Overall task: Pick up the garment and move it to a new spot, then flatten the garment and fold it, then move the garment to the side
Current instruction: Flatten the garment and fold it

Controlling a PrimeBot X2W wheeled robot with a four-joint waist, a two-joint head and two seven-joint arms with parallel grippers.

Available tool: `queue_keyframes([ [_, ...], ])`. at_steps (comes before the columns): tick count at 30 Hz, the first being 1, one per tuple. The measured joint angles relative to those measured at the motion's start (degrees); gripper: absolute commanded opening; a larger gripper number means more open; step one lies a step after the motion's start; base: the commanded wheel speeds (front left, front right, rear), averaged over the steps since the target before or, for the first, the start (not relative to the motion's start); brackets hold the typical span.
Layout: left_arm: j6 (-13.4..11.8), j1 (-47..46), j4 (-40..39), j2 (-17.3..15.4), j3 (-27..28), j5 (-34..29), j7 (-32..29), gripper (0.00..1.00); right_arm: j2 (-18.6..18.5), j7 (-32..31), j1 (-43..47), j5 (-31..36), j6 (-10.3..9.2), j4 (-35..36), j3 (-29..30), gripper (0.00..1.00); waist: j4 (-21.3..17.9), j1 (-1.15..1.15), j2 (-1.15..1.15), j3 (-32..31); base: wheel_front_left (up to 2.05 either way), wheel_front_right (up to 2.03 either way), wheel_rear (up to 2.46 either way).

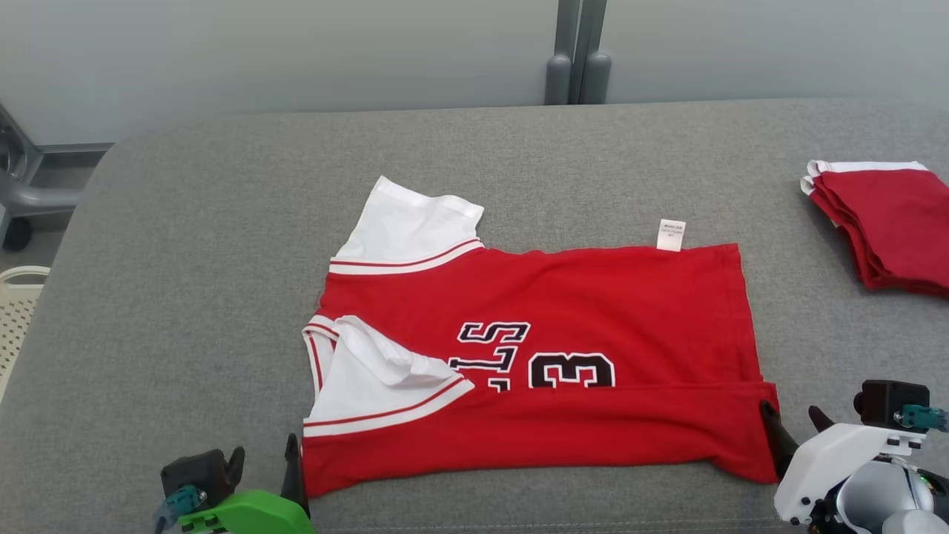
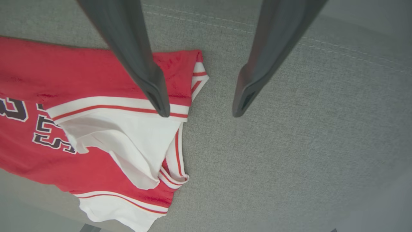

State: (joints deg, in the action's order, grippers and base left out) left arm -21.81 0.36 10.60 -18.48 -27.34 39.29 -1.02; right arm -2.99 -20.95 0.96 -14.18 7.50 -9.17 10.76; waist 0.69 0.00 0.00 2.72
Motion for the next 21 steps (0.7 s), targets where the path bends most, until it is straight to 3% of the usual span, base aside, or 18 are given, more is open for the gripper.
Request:
queue_keyframes([
  [9, 3.48, -1.67, -0.49, 0.08, 3.43, -0.27, 11.26, 1.00, 0.10, 11.10, -0.75, -1.77, 0.00, -0.08, -2.00, 1.00, 1.30, 0.00, 0.00, -2.71, 0.00, 0.00, 0.00],
  [21, 8.43, -5.05, -0.33, 0.22, 5.14, -2.70, 15.64, 1.00, 0.18, 23.32, -3.64, -2.50, -0.01, -3.22, -10.51, 1.00, 1.33, 0.00, 0.00, -4.94, 0.00, 0.00, 0.00],
])
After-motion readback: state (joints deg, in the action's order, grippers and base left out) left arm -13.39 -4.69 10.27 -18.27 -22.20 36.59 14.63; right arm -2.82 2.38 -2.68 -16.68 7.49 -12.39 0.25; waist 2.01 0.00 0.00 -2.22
